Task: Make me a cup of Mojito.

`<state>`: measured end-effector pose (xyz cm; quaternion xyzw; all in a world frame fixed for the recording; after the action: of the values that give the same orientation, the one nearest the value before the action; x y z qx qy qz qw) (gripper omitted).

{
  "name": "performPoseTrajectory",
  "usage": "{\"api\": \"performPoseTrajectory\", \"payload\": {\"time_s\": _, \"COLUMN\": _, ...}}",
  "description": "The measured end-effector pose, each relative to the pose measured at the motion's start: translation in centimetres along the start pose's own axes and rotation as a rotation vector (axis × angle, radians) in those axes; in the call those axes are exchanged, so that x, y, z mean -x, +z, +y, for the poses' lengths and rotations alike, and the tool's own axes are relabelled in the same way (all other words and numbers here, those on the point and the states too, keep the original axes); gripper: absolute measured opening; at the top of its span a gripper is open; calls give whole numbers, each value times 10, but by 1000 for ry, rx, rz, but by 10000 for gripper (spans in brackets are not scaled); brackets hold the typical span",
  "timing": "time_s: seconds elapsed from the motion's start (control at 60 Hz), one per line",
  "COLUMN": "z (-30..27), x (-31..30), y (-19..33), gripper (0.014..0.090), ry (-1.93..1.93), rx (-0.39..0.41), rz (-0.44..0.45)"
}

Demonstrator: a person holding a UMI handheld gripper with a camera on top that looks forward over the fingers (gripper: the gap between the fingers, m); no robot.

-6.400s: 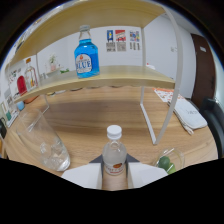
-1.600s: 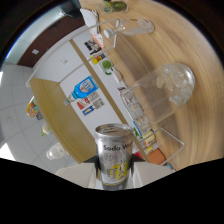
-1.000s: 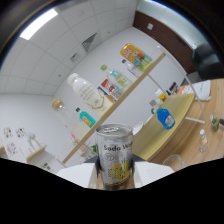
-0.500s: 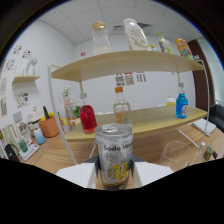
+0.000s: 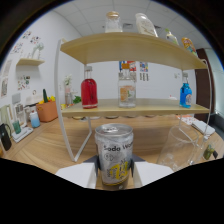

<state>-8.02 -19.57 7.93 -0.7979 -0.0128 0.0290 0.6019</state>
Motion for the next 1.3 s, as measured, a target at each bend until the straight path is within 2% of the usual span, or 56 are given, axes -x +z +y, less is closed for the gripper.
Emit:
{"api": "performPoseTrajectory", "payload": {"time_s": 0.217, "z": 3, "x": 0, "y": -9, "gripper": 530, "ry": -12, "rx": -35, "rz": 11}}
{"api": "performPoseTrajectory", "payload": {"time_s": 0.367, "z": 7, "x": -2, "y": -10, "gripper": 540, "ry": -8, "rx": 0, "rz": 19}}
{"api": "performPoseTrajectory", "payload": {"time_s": 0.433, "z": 8, "x": -2, "y": -15, "gripper": 634, "ry": 1, "rx": 35, "rz": 28}}
{"api": "performPoseTrajectory", "payload": {"time_s": 0.5, "z": 1, "x": -5, "y": -25, "gripper": 786, "ry": 4, "rx": 53, "rz": 49}}
{"api": "performPoseTrajectory", "payload": {"time_s": 0.567, "z": -7, "x": -3, "y": -36, "gripper": 842, "ry": 11, "rx": 75, "rz": 53}}
{"api": "performPoseTrajectory", "payload": {"time_s": 0.883, "z": -48, "x": -12, "y": -115, "gripper": 862, "ry": 41, "rx": 185, "rz": 46}}
{"api": "performPoseTrajectory", "payload": {"time_s": 1.15, "z": -39, "x": -64, "y": -158, "gripper": 862, "ry": -4, "rx": 274, "rz": 83}}
{"api": "performPoseTrajectory", "payload": {"time_s": 1.3, "z": -34, "x": -91, "y": -166, "gripper": 857, "ry": -8, "rx": 295, "rz": 109}}
